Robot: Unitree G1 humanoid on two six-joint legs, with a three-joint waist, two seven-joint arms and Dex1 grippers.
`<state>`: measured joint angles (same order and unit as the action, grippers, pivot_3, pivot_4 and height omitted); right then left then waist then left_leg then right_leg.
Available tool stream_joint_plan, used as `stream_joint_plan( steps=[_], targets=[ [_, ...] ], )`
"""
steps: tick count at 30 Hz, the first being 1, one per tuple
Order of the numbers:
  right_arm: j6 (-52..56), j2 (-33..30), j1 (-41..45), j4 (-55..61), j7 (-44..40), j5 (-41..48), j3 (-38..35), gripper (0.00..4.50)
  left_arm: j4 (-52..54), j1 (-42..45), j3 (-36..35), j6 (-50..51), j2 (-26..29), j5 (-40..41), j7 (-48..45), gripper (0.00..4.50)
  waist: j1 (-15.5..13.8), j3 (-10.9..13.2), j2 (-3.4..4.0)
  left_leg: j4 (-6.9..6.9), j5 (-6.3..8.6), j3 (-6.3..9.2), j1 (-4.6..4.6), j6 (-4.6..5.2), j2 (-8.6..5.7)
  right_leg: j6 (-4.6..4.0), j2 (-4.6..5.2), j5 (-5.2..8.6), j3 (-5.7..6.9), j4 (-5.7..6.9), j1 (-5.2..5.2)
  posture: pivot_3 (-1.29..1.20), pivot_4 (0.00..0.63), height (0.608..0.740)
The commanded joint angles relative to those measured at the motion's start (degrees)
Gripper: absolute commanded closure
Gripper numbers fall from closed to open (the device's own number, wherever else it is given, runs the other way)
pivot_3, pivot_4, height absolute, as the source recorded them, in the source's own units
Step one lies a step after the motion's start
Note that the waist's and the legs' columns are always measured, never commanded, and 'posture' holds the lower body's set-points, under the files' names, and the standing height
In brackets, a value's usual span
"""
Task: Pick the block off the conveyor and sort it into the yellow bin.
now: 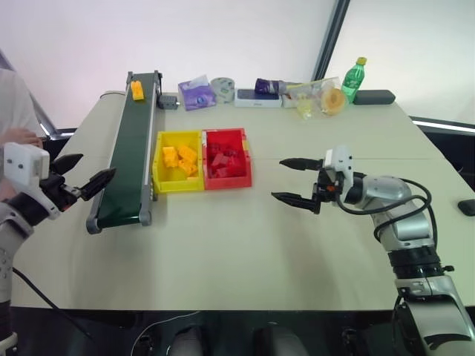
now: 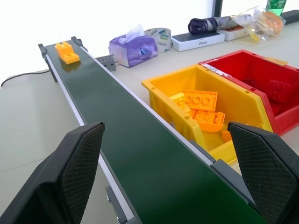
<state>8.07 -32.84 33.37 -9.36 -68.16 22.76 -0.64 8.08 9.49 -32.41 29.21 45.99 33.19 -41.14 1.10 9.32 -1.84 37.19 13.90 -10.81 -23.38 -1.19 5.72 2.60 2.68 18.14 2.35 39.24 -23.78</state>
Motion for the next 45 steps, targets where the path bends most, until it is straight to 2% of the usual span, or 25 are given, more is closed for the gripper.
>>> stream_joint_plan(
  steps=[1,19,22,27,31,37,40,45],
  targets=[
    [-0.88,-0.30,0.60,1.46,-0.10,0.62,-0.96,0.00,2.06,-0.17,-1.14,-0.86,1.11,0.25,-0.19,0.04,0.00,0.00,0.00,0.00,0.00,0.00,0.00,0.00,0.00,0.00,0.00,0.00,0.00,0.00,0.00,0.00,0.150,0.740],
    [-0.60,-0.14,0.84,1.44,0.09,0.76,-0.97,0.00,4.05,0.07,-1.07,0.50,-0.42,1.71,2.72,0.04,0.00,0.00,0.00,0.00,0.00,0.00,0.00,0.00,0.00,0.00,0.00,0.00,0.00,0.00,0.00,0.00,0.150,0.740],
    [0.39,-0.12,0.91,1.94,-0.03,1.58,-1.19,0.00,5.30,0.23,2.03,0.39,-1.51,-4.21,9.75,0.04,-0.06,0.00,0.00,0.00,0.00,0.00,0.00,0.00,0.00,0.00,0.00,0.00,-0.01,0.00,0.01,0.00,0.150,0.740],
    [5.50,0.00,1.65,2.95,-0.63,5.04,-1.75,0.00,8.93,3.10,5.20,4.67,-4.84,-6.30,18.53,0.04,-0.23,0.00,0.00,0.02,0.00,0.01,0.00,0.00,-0.01,0.00,0.00,0.00,-0.01,0.00,0.02,0.00,0.150,0.740],
    [3.70,-0.15,2.46,1.96,-0.49,3.60,-1.35,0.00,9.03,7.74,6.18,9.78,-8.13,-9.06,28.20,0.04,-0.26,-0.01,-0.01,0.03,0.00,0.02,0.00,0.00,-0.01,0.01,-0.01,-0.01,-0.01,0.00,0.03,0.00,0.150,0.740],
    [3.14,0.16,2.54,1.69,-0.43,3.31,-1.06,0.00,10.47,13.59,8.35,15.89,-12.50,-11.93,37.58,0.04,-0.17,-0.01,-0.01,0.02,0.00,0.02,0.00,0.00,-0.02,0.01,-0.05,-0.01,-0.02,0.00,0.03,0.00,0.150,0.740],
    [2.48,0.34,2.54,1.63,-0.26,2.96,-0.92,0.00,10.95,16.51,10.84,17.35,-15.44,-12.75,40.11,0.04,-0.43,-0.01,-0.02,0.07,0.00,0.03,0.00,0.00,-0.04,0.02,-0.04,-0.01,-0.01,0.00,0.07,0.00,0.150,0.740],
    [2.15,0.23,2.15,2.03,0.12,2.67,-1.00,0.00,9.94,16.55,10.78,16.55,-14.37,-12.77,37.45,0.04,-0.04,-0.01,-0.02,0.06,-0.01,0.02,0.00,-0.01,-0.04,0.02,-0.08,-0.01,-0.02,0.00,0.04,0.00,0.150,0.740]
  ],
)
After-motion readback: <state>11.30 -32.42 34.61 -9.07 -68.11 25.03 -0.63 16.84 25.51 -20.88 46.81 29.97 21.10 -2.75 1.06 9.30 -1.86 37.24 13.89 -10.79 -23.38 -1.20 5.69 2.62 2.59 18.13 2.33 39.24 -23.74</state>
